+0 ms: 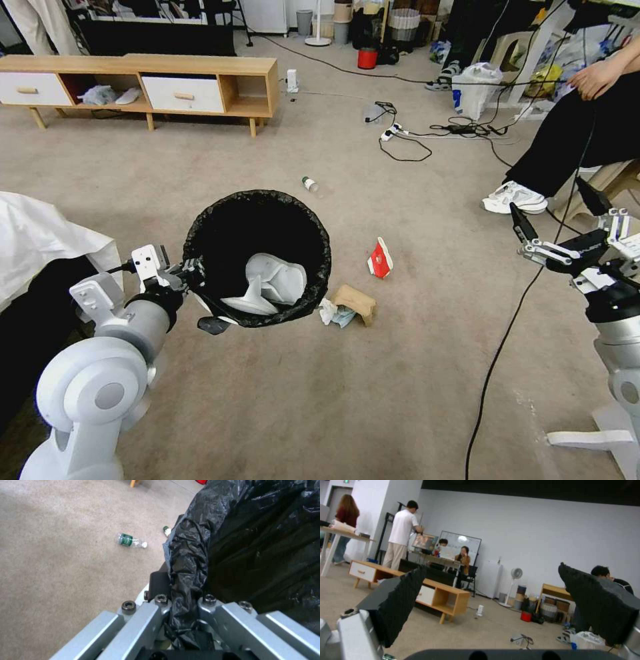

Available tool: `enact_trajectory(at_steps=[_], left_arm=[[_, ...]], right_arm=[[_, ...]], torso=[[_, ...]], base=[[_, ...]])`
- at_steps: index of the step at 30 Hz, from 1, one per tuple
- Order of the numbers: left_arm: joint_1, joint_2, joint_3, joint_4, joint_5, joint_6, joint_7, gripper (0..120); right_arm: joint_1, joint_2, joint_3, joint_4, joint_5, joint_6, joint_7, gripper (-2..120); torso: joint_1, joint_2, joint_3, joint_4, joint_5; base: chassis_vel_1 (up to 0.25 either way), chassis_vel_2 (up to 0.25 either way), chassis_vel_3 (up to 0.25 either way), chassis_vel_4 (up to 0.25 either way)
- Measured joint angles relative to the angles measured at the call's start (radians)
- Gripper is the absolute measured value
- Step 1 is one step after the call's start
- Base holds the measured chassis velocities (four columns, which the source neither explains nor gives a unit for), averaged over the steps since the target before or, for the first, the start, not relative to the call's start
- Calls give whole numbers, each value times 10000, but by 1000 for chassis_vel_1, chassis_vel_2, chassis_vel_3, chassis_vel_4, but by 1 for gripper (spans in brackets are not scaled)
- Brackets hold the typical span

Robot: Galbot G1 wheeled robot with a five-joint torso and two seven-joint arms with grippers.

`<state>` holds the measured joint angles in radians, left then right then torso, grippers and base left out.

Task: Pick up the trash bin and place the garbage on the floor into it.

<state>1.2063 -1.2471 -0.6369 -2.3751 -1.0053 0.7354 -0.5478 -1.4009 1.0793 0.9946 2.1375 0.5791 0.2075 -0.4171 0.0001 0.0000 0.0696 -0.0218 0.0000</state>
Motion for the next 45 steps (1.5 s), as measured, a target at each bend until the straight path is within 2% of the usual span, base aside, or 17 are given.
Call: enact_trajectory(at_steps=[45], left_arm=[[-103, -23, 11, 66, -1, 0, 7, 3]], right_arm=[[58, 12, -7, -99, -9, -3, -75, 100]], torso=[[0, 0, 0, 0, 0]], base=[[-75, 72, 74, -76]])
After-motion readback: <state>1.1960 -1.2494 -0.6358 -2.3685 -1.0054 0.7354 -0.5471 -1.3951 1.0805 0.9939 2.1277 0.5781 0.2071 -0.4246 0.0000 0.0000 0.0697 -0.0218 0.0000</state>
